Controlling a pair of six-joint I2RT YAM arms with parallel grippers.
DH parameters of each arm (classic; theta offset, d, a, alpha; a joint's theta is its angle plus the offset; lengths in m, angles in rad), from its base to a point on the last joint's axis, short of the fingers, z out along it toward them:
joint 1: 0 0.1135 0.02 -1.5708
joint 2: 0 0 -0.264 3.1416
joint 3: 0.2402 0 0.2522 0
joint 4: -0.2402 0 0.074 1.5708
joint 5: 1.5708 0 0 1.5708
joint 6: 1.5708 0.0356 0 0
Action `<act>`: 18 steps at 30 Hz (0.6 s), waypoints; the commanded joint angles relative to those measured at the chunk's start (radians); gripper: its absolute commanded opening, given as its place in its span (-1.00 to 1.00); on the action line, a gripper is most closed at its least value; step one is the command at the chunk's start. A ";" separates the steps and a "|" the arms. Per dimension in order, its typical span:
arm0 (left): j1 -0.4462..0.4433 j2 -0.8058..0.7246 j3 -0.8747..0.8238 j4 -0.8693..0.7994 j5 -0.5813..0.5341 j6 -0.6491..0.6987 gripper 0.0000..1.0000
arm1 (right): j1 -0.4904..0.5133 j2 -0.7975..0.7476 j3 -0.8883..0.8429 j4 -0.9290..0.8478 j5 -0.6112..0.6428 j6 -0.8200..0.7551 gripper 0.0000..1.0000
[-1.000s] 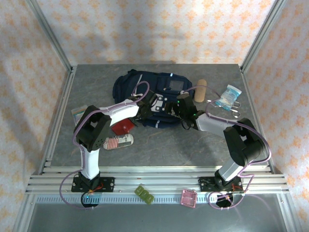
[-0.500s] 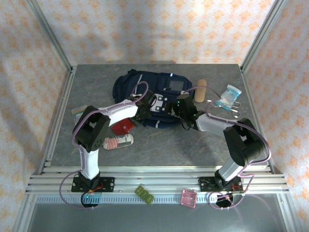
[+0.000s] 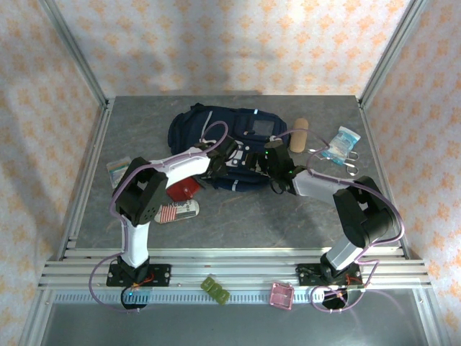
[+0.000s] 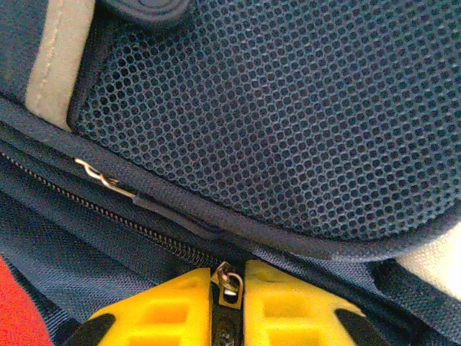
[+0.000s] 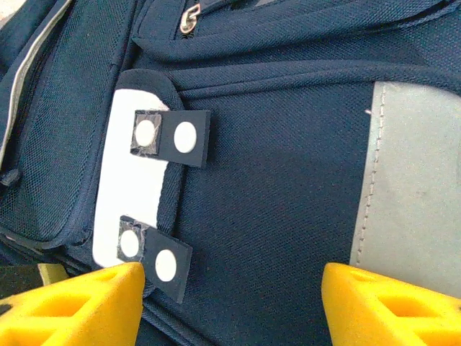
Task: Pack the student bag
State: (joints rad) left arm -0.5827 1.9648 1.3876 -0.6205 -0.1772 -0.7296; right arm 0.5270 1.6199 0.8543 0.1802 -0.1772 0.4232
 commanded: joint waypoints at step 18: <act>0.004 -0.002 -0.054 -0.113 -0.032 0.036 -0.81 | -0.002 0.021 -0.018 0.010 -0.020 0.028 0.31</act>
State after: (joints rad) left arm -0.5827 1.9640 1.3769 -0.6289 -0.1734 -0.7013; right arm 0.5270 1.6218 0.8543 0.1818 -0.1883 0.4343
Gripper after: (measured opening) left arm 0.101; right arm 0.657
